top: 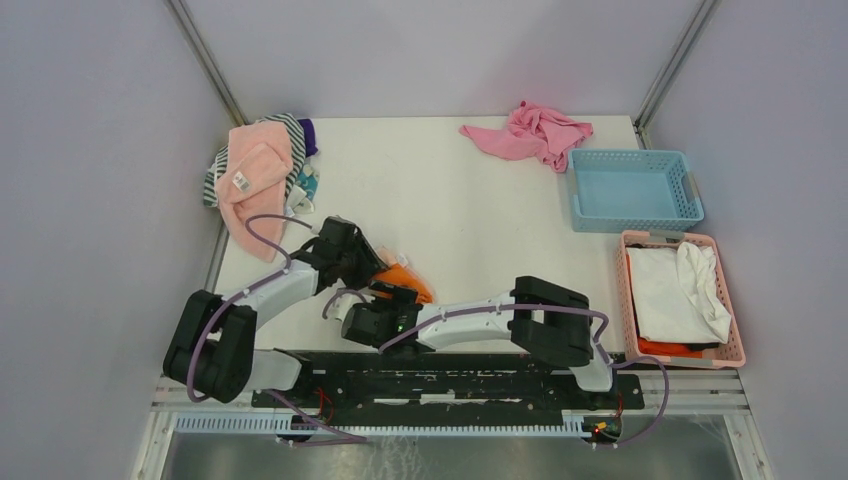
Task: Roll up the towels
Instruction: Roll the towel at the center of the board.
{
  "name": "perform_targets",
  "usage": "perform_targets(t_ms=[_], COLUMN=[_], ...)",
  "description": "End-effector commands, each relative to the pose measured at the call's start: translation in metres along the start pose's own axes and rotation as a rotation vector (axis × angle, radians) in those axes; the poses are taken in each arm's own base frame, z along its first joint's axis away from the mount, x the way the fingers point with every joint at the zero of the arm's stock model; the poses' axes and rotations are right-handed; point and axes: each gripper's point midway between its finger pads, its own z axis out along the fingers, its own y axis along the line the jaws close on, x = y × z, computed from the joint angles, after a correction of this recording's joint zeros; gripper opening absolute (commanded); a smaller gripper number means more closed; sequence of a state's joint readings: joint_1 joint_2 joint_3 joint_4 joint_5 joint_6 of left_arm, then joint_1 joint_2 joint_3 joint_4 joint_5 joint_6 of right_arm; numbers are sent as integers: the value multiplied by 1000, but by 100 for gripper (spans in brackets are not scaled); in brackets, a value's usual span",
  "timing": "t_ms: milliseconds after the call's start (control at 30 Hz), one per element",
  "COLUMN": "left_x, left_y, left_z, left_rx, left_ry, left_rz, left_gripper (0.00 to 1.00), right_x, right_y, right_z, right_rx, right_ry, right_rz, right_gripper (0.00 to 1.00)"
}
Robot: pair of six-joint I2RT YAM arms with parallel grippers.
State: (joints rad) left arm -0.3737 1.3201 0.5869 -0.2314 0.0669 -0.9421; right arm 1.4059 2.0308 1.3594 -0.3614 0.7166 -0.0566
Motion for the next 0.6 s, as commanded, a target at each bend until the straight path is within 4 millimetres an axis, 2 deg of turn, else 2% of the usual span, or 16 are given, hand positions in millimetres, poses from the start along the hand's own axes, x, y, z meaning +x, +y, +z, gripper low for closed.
perform_targets(t_ms=[0, 100, 233, 367, 567], left_x=[22, 22, 21, 22, 22], left_y=[43, 43, 43, 42, 37], left_z=[8, 10, 9, 10, 10], left_rx=[-167, -179, -184, -181, -168], left_ry=[103, 114, 112, 124, 125], left_rz=[126, 141, 153, 160, 163], left_gripper=[60, 60, 60, 61, 61], right_x=[22, 14, 10, 5, 6], right_y=[-6, -17, -36, -44, -36], right_z=[4, -5, -10, -13, 0], right_rx=[-30, -67, -23, -8, -46], right_ry=[62, 44, 40, 29, 42], right_rz=[36, 70, 70, 72, 71], right_gripper=[85, 86, 86, 87, 87])
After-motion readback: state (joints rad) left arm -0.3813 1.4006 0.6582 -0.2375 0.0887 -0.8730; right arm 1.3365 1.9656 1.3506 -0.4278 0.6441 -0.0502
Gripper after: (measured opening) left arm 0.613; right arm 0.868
